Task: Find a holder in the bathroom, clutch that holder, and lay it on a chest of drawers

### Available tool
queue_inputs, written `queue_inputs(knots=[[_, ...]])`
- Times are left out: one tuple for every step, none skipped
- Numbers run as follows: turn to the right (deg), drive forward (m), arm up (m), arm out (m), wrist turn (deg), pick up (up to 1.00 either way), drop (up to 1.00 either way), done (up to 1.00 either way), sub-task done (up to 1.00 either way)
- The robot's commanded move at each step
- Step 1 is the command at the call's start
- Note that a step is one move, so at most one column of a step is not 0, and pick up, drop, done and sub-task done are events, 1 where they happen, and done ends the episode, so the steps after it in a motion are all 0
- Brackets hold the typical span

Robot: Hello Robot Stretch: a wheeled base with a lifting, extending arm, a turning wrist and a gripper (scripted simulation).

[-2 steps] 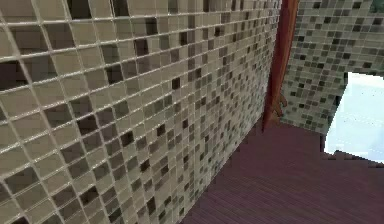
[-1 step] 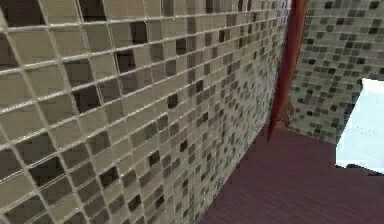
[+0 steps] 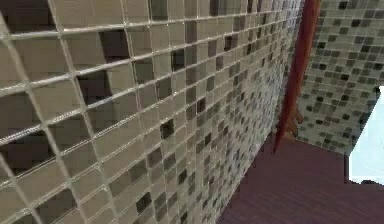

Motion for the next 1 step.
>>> queue_inputs(knots=[[45.0, 0.00, 0.00, 0.00, 0.0, 0.00, 0.00, 0.00, 0.00]])
